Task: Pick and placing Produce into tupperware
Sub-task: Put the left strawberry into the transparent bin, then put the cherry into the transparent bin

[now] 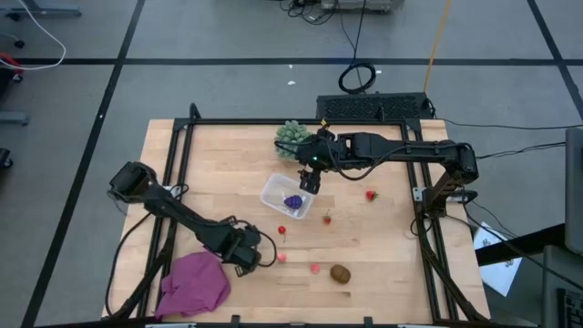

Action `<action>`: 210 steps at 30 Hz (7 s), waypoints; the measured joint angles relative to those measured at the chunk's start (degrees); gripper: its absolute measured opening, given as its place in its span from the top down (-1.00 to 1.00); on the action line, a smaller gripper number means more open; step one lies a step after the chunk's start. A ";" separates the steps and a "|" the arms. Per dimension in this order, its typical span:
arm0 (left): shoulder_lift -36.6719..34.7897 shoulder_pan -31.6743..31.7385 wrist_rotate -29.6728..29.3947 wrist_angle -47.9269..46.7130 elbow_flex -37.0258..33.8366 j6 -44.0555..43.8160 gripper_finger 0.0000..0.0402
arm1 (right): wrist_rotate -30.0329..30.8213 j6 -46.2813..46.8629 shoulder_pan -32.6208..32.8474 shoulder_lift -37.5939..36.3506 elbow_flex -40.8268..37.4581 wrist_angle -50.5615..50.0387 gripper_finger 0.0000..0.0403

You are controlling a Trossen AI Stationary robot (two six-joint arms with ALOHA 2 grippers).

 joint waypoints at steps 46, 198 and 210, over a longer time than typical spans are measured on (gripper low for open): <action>-5.76 33.13 0.00 4.56 8.94 43.15 0.21 | 6.49 -8.40 -13.67 -10.75 0.02 -13.46 -0.40; 8.15 13.94 0.14 13.50 9.68 30.97 -0.14 | 6.08 -3.79 -16.92 -10.73 0.00 -19.29 -0.40; 8.17 14.01 0.12 14.16 9.68 32.06 -0.14 | 6.06 -3.68 -16.92 -10.73 0.00 -19.30 -0.40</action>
